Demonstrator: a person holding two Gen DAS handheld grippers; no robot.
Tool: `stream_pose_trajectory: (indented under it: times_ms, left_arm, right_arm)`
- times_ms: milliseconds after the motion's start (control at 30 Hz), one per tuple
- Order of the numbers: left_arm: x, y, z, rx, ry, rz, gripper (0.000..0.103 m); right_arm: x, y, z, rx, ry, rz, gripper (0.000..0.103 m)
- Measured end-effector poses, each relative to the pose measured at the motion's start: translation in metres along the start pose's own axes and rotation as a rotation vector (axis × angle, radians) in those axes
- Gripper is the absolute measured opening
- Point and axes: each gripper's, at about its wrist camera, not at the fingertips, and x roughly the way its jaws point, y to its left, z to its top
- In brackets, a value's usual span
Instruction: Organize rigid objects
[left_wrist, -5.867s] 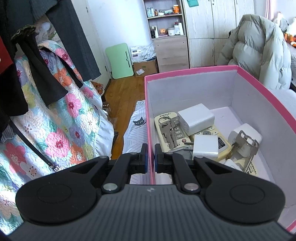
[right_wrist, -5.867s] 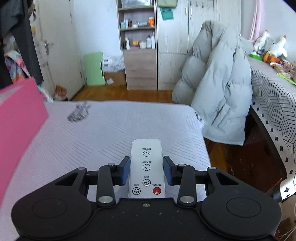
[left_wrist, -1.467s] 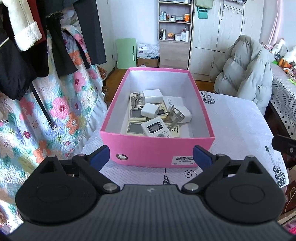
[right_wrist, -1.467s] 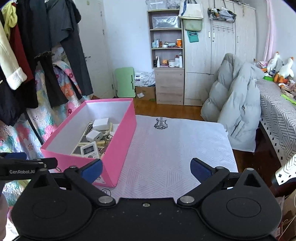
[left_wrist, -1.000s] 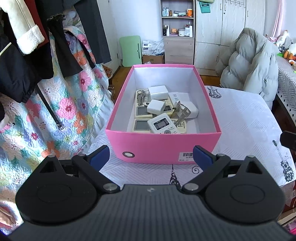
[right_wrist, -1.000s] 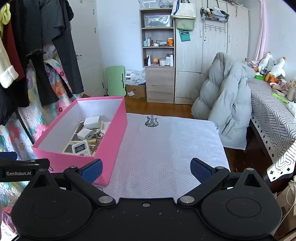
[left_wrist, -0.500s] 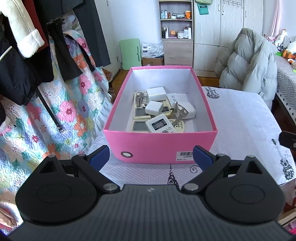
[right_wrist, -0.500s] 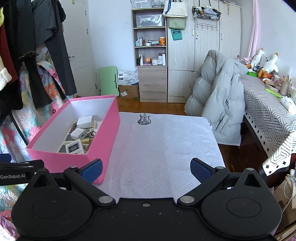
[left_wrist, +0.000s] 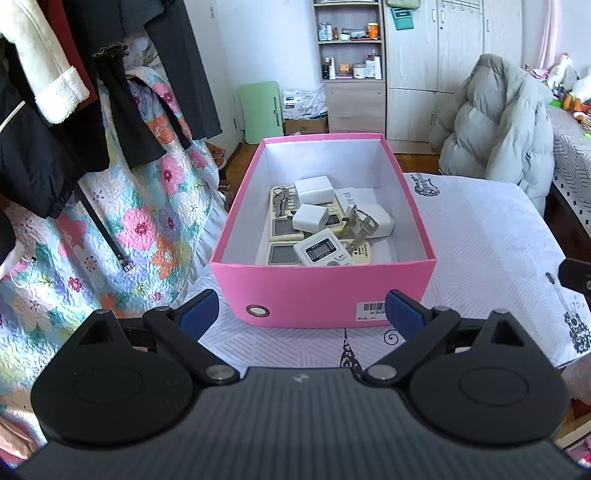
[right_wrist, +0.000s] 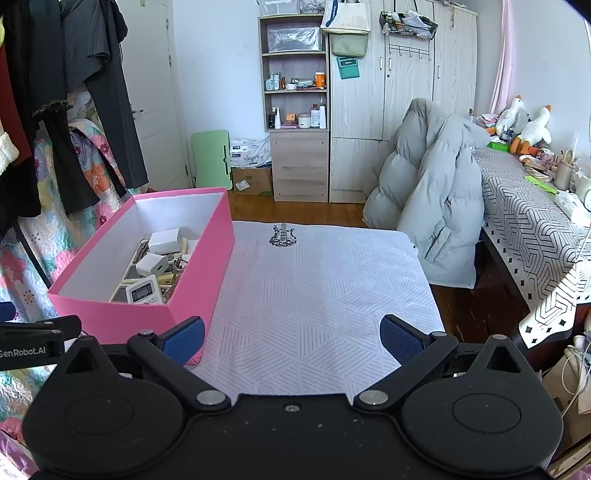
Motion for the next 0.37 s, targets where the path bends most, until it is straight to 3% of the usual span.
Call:
stream_pose_trajectory:
  times_ms: [367]
  left_arm:
    - [-0.0025, 0.0043, -0.0018, -0.005, -0.021, 0.005, 0.102]
  right_arm:
    - [0.0025, 0.0027, -0.0010, -0.013, 0.008, -0.002, 0.102]
